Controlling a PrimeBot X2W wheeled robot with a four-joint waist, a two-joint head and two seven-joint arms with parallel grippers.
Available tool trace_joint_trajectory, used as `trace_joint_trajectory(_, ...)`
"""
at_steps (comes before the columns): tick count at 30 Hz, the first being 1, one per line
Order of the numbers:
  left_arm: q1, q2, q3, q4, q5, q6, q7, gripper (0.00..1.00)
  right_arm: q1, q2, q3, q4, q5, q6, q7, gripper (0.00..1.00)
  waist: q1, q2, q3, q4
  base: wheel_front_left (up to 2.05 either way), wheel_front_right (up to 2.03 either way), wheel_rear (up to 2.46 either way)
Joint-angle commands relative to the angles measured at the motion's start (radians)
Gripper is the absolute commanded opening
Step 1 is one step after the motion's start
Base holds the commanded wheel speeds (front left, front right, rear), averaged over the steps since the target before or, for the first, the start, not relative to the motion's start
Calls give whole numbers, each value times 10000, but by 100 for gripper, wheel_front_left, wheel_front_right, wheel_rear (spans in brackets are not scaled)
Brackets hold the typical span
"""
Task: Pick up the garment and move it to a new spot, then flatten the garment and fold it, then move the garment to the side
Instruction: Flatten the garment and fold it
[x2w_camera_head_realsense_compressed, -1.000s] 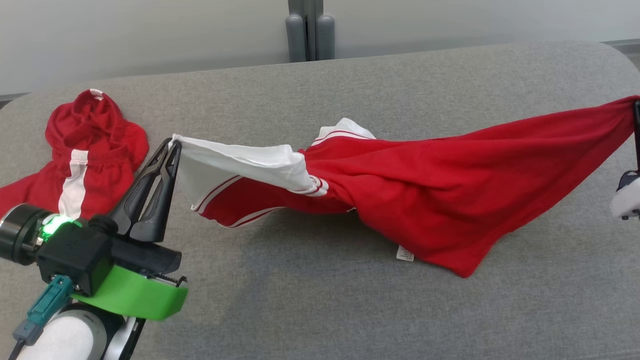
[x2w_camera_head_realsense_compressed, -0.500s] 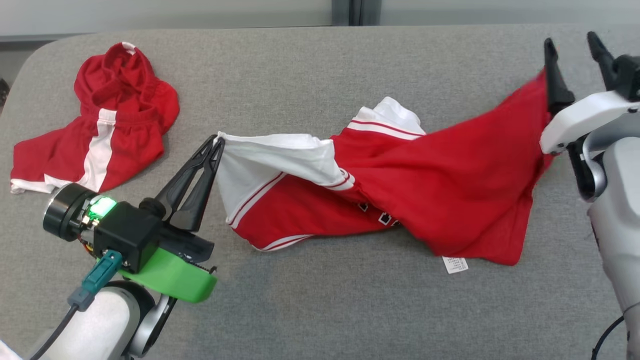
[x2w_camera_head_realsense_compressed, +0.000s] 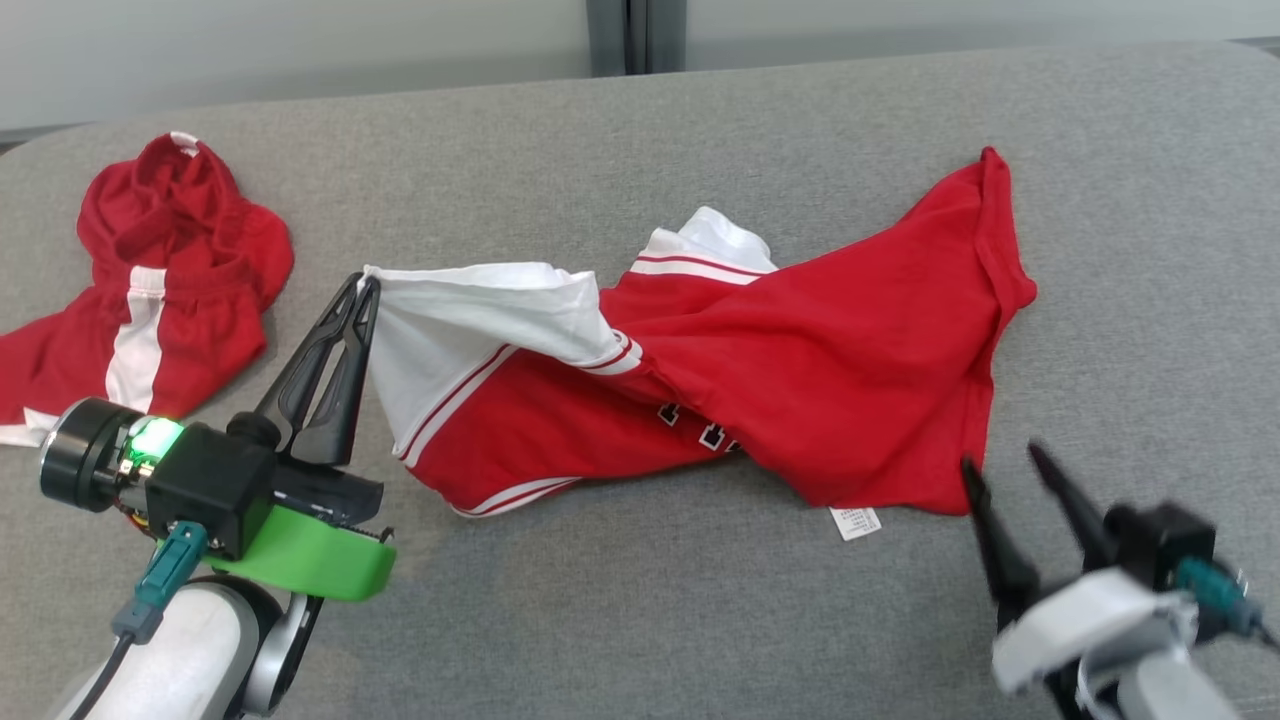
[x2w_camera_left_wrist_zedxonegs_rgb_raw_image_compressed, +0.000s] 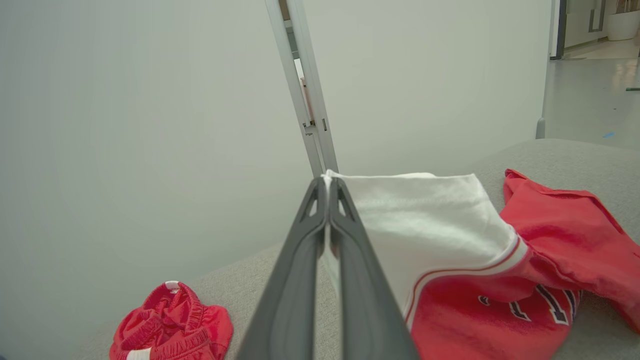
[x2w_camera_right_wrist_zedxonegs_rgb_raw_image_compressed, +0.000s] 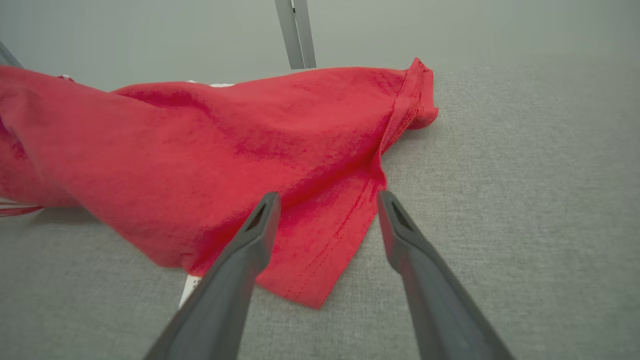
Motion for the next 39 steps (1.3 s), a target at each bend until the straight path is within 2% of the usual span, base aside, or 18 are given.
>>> trace_joint_trajectory(1,158,10,53,31,-12,83,-70,0,473,53,85,-202,123,-10,-23,100,0,0,-204,-192,0,0,0)
trace_joint_trajectory(7,308,96,104,81,-92,149,-119,0,1485,78,450,-48,223,-10,-24,100,0,0,-296,-343,0,0,0)
trace_joint_trajectory(18,-25,-81,69,14,-78,157,-230,0,19,317,938,1682,865,-9,-25,100,0,0,41,-95,0,0,0)
trace_joint_trajectory(19,-44,-93,71,16,-84,168,-261,0,-99,333,994,1850,946,-9,-24,93,0,0,59,-71,0,0,0)
trace_joint_trajectory(20,-69,-103,74,28,-98,161,-295,0,-255,347,1099,2015,1023,-9,-21,80,0,0,79,-45,0,0,0)
trace_joint_trajectory(22,-105,-128,88,49,-121,148,-309,0,-471,354,1253,2294,1142,-9,-3,18,0,0,113,-19,0,0,0)
trace_joint_trajectory(23,-105,-134,95,67,-134,145,-344,0,-580,316,1382,2359,1134,-4,-3,0,0,0,124,-15,0,0,0)
trace_joint_trajectory(30,-57,-114,171,201,-210,128,-510,0,-648,-10,1184,1593,929,-5,-15,0,0,0,-14,-140,0,0,0)
trace_joint_trajectory(39,-237,426,486,-75,-143,24,-510,0,-752,-732,-284,-1146,1112,-5,-15,0,0,0,-616,-683,0,0,0)
